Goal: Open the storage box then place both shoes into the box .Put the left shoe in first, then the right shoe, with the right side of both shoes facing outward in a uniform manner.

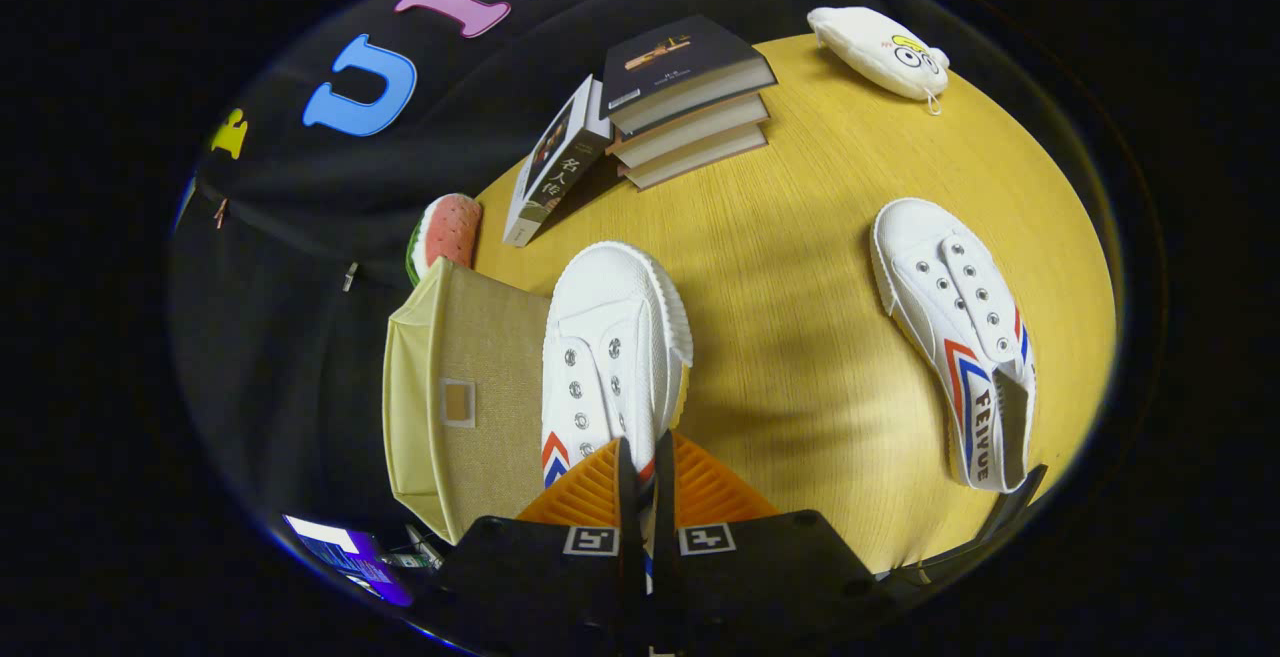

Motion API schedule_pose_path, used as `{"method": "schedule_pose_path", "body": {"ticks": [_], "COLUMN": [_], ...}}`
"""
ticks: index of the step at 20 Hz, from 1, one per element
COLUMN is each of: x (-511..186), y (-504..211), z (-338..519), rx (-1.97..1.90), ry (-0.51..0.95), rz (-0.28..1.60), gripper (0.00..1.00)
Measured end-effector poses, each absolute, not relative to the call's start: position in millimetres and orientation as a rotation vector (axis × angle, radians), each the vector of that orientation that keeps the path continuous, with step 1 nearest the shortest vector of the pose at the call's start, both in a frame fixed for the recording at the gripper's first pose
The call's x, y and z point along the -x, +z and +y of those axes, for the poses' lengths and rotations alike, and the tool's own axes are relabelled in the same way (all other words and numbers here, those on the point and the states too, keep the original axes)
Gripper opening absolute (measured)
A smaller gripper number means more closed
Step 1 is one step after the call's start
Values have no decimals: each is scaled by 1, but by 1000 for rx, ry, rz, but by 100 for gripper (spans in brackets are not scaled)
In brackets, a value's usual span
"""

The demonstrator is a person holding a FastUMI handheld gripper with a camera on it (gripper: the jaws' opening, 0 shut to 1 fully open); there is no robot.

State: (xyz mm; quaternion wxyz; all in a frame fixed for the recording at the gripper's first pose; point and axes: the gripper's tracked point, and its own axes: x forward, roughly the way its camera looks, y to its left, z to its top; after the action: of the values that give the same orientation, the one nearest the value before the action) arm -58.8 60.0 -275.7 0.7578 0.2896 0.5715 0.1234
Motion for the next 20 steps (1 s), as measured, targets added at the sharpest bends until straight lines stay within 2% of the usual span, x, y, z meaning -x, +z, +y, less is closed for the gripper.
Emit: {"method": "schedule_pose_path", "body": {"ticks": [12,20], "x": [27,18], "y": [-148,-105], "z": [94,150], "rx": [-764,-831], "ry": [374,465], "rz": [1082,1066], "gripper": [7,7]}}
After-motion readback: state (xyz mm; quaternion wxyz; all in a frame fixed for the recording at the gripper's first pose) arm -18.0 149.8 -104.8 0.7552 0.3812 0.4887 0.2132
